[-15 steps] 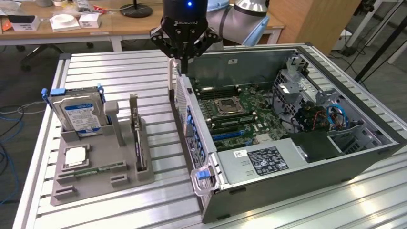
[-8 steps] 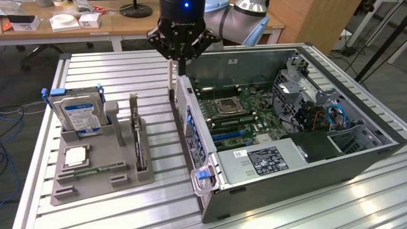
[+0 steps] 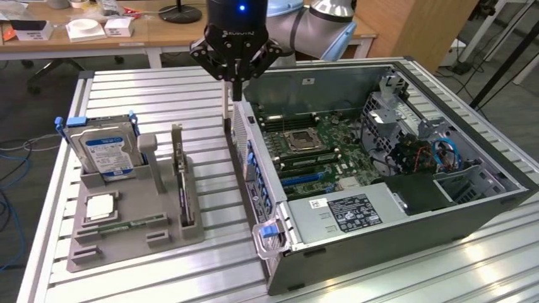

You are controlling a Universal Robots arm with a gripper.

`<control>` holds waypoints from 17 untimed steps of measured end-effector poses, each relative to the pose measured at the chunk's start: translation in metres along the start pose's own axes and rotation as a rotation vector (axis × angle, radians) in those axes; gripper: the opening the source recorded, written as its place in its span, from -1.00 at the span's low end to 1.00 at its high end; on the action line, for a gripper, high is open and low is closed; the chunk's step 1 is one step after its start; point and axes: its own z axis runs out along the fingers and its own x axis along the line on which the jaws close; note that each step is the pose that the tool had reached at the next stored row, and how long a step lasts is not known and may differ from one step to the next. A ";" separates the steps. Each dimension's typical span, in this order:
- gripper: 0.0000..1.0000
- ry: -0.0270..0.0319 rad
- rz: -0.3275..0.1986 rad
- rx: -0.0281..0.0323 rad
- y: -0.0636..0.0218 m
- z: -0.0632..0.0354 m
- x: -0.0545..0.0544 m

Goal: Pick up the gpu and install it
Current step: 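Reach for the gpu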

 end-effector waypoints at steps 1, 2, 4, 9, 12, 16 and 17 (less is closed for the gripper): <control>-0.79 0.0000 0.000 0.0000 -0.0003 0.0000 0.001; -0.79 0.0000 0.000 -0.0001 -0.0006 0.0000 0.002; -0.79 0.0000 0.000 0.0000 -0.0012 0.0001 0.005; -0.79 0.0000 0.000 0.0000 -0.0026 0.0001 0.010; -0.79 0.0000 0.000 0.0000 -0.0032 0.0002 0.014; -0.79 0.0000 0.000 0.0001 -0.0038 0.0002 0.017; -0.79 0.0000 0.000 0.0000 -0.0039 0.0003 0.018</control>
